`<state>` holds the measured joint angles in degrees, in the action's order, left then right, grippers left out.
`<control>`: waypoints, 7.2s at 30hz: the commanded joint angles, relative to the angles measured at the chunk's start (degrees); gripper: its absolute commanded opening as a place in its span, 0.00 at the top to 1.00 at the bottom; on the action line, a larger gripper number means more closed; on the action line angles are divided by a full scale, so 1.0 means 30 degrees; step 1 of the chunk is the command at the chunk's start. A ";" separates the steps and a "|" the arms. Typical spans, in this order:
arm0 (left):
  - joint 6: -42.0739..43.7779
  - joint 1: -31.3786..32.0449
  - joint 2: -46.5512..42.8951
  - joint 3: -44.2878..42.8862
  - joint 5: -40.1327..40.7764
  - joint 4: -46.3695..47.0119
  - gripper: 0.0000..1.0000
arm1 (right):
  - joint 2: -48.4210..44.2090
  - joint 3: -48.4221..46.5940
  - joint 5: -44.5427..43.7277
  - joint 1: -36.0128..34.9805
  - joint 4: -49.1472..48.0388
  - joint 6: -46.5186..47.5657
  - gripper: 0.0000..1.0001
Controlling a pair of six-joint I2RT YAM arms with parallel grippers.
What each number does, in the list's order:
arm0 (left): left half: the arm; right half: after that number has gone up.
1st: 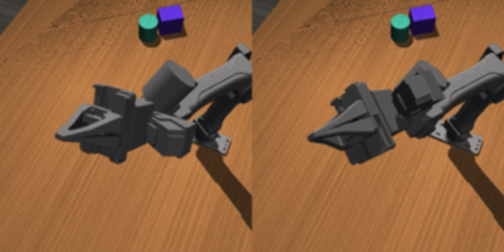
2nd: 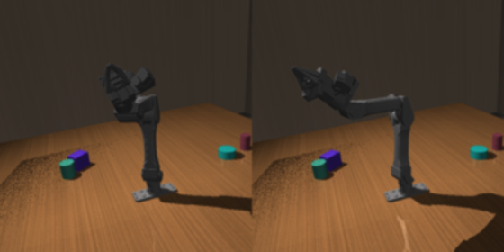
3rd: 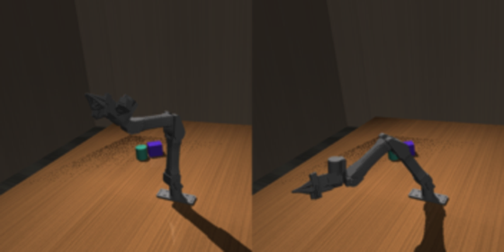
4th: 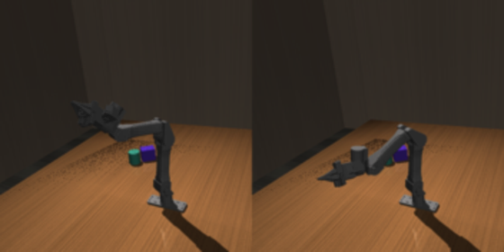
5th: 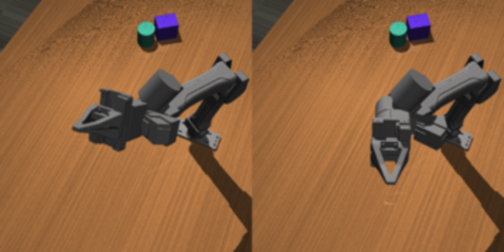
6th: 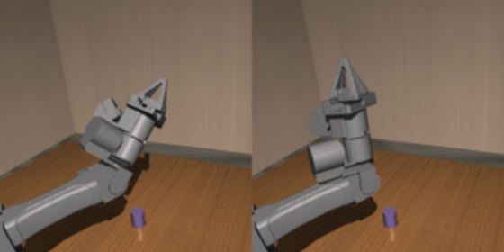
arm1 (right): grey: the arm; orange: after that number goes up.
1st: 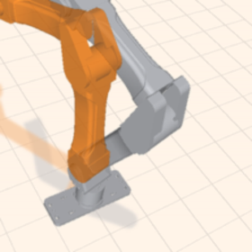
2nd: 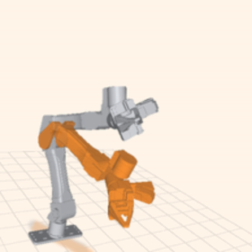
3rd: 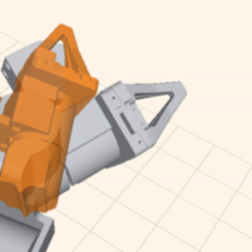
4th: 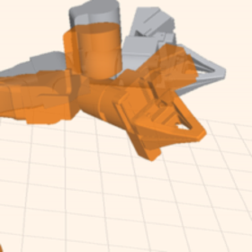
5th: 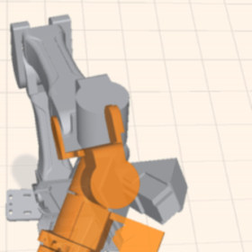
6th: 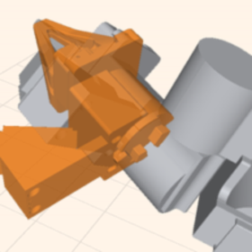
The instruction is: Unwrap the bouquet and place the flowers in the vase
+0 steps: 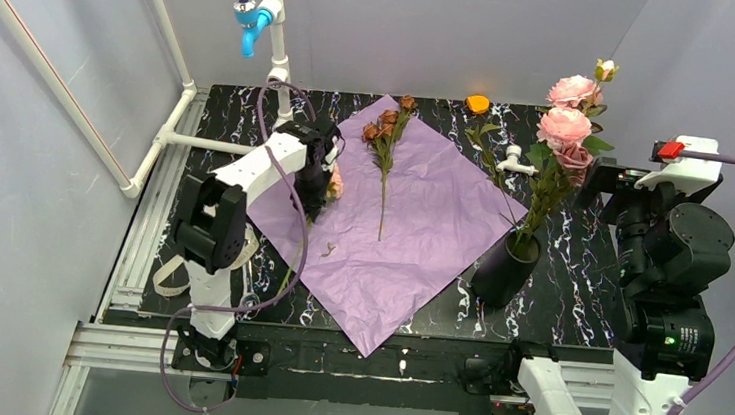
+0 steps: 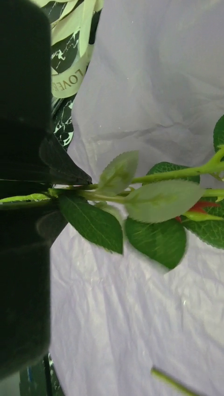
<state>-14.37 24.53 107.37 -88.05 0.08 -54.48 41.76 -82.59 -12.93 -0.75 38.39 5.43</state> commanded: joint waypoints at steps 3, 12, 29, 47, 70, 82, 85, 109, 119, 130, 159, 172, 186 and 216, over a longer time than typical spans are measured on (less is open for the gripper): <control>0.0072 0.0076 0.2621 -0.1544 0.0463 -0.2356 0.70 | 0.0404 -0.0681 0.0153 0.0076 -0.0884 -0.0074 0.02; 0.0121 0.0087 0.4377 -0.2341 0.0871 -0.2874 0.70 | 0.0441 -0.1096 -0.0053 0.0076 -0.0486 0.0054 0.02; 0.0011 0.0990 -0.2813 -0.4215 -0.2722 -0.0789 1.00 | 0.0192 -0.0853 0.0851 0.0076 -0.1254 0.0072 0.02; 0.3000 0.6091 -1.1222 -0.4313 -0.8224 1.4332 1.00 | -0.0087 -0.2874 0.2004 0.0076 -0.0364 -0.1612 0.02; 0.4226 1.4351 -0.4467 -0.8721 -0.6109 1.9356 1.00 | -0.1311 -0.4928 0.1858 0.2053 0.0966 -0.2807 0.02; 0.6700 1.4336 -0.3030 -0.8564 -0.5013 1.9525 1.00 | -0.1292 -0.4911 0.1929 0.2390 0.1020 -0.2982 0.02; 0.6694 1.4343 -0.2822 -0.8132 -0.5008 1.9228 1.00 | -0.1233 -0.4848 0.1940 0.2390 0.0972 -0.2982 0.02; 0.5332 1.4121 0.0123 -0.6258 -0.4439 1.7167 0.67 | -0.0992 -0.4434 0.1828 0.2390 0.0826 -0.2592 0.00; 0.5094 1.4087 -0.3297 -0.3339 -0.4786 1.6461 0.31 | -0.1029 -0.4259 0.1403 0.2390 0.0736 -0.2675 0.00; 0.5040 1.2705 -0.9880 0.1782 -0.2500 1.4892 0.27 | -0.0766 -0.4141 0.1408 0.2353 0.0121 -0.3084 0.00; 0.2728 0.3125 0.9252 -1.4209 0.2836 0.5531 0.30 | 0.1433 -0.4955 0.0320 0.2354 -0.0277 -0.1842 0.00; 0.3969 0.2630 1.2771 -1.5688 0.1884 0.6763 0.45 | 0.2055 -0.4855 0.0112 0.2355 -0.0378 -0.1129 0.00; 0.3181 0.2076 0.9055 -1.5291 0.1705 0.5678 1.00 | 0.1267 -0.3922 0.0599 0.2360 -0.1036 -0.1580 0.00; 0.2911 0.3763 0.0165 0.0544 -0.0304 -0.0600 0.56 | 0.0371 -0.3295 0.1442 0.2346 -0.1378 -0.2853 0.00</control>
<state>-6.24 35.51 103.28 -82.00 -1.43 -52.10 42.33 -91.00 -8.78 6.04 35.90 -2.87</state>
